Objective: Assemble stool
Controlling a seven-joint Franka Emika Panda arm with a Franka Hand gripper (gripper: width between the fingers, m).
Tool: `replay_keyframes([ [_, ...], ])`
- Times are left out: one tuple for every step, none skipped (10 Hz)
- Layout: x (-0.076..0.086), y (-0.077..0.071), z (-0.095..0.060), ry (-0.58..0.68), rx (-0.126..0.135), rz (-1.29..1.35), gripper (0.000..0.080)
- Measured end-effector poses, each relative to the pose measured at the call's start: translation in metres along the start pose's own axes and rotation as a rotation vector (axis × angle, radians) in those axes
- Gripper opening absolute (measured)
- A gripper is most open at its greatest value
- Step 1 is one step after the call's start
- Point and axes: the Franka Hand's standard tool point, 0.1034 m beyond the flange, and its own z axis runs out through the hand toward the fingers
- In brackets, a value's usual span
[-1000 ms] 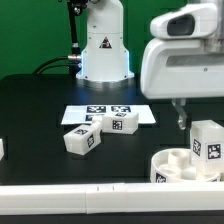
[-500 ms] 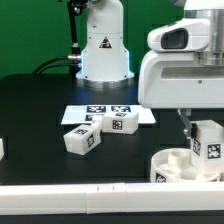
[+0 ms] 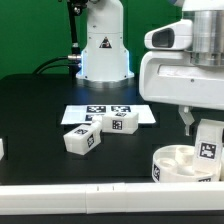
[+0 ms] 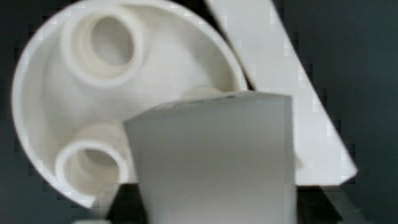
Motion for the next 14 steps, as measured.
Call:
replay_keyframes([
  [-0.002, -0.003, 0.0, -0.001, 0.014, 0.194, 0.034],
  [0.0, -0.005, 0.0, -0.011, 0.059, 0.399, 0.034],
  [0.002, -0.005, 0.0, -0.03, 0.085, 0.527, 0.034],
  [0.0, -0.007, 0.0, -0.031, 0.084, 0.549, 0.034],
  [-0.001, -0.007, 0.0, -0.034, 0.084, 0.593, 0.034],
  [-0.001, -0.007, 0.001, -0.04, 0.084, 0.682, 0.034],
  [-0.002, -0.008, 0.0, -0.047, 0.088, 0.79, 0.034],
  [-0.001, -0.011, -0.001, -0.067, 0.112, 0.987, 0.034],
  [0.0, -0.013, -0.001, -0.065, 0.157, 1.163, 0.034],
  [0.0, -0.013, 0.0, -0.072, 0.189, 1.298, 0.034],
  [-0.001, -0.013, 0.0, -0.076, 0.183, 1.317, 0.034],
  [-0.001, -0.013, 0.0, -0.076, 0.183, 1.317, 0.034],
  [-0.001, -0.013, 0.0, -0.074, 0.183, 1.297, 0.034],
  [-0.001, -0.013, 0.0, -0.074, 0.183, 1.29, 0.0519],
])
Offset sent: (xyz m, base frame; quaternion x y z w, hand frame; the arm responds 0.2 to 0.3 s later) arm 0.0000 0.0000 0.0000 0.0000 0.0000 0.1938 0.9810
